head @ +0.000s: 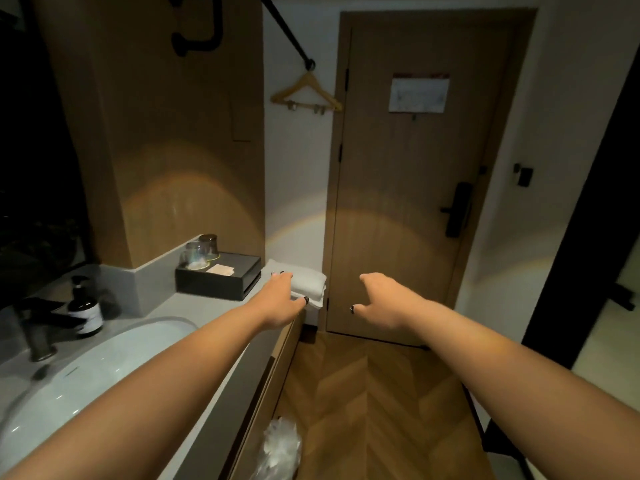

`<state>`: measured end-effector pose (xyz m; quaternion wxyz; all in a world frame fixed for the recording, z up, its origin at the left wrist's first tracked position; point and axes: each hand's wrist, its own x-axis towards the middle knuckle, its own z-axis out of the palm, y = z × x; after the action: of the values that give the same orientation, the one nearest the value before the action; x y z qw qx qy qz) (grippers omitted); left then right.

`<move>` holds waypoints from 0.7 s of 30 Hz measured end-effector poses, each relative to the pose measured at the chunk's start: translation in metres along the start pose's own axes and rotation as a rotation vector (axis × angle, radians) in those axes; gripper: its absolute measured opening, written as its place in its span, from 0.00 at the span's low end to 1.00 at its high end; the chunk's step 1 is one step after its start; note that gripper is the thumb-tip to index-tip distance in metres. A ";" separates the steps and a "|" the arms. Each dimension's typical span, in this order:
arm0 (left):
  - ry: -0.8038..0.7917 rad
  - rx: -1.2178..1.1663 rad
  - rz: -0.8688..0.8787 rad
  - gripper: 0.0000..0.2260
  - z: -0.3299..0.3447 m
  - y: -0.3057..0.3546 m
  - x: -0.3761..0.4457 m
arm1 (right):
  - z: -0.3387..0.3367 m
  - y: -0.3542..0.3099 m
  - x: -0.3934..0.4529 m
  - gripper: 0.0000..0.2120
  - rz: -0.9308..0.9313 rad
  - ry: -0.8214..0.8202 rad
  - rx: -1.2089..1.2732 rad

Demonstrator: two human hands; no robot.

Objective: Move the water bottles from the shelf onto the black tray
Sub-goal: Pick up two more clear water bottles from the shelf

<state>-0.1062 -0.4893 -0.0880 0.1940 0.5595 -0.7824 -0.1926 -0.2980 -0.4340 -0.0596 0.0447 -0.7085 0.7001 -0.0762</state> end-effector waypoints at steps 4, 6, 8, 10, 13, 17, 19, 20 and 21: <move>-0.041 -0.041 0.026 0.28 0.001 -0.014 0.069 | 0.013 0.005 0.054 0.32 0.056 -0.017 0.062; -0.060 -0.074 0.038 0.28 0.006 -0.022 0.099 | 0.017 0.009 0.077 0.32 0.070 0.018 0.095; -0.080 -0.084 0.056 0.27 0.017 -0.031 0.123 | 0.022 0.013 0.099 0.30 0.069 0.073 0.110; -0.101 -0.097 0.058 0.27 0.032 -0.042 0.142 | 0.029 0.019 0.118 0.29 0.074 0.089 0.111; -0.135 -0.129 0.029 0.28 0.052 -0.058 0.164 | 0.044 0.027 0.143 0.29 0.100 0.058 0.128; -0.164 -0.140 -0.008 0.29 0.075 -0.075 0.192 | 0.071 0.041 0.175 0.29 0.112 -0.007 0.172; -0.166 -0.129 -0.021 0.29 0.086 -0.082 0.209 | 0.085 0.049 0.193 0.29 0.120 -0.036 0.195; -0.168 -0.119 -0.030 0.29 0.091 -0.084 0.218 | 0.092 0.053 0.202 0.29 0.123 -0.051 0.202; -0.171 -0.113 -0.038 0.29 0.095 -0.086 0.228 | 0.097 0.059 0.211 0.29 0.121 -0.065 0.205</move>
<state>-0.1548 -0.7236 -0.1934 0.1537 0.5441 -0.7732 -0.2871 -0.3379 -0.6503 -0.1553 0.1441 -0.6586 0.7284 -0.1217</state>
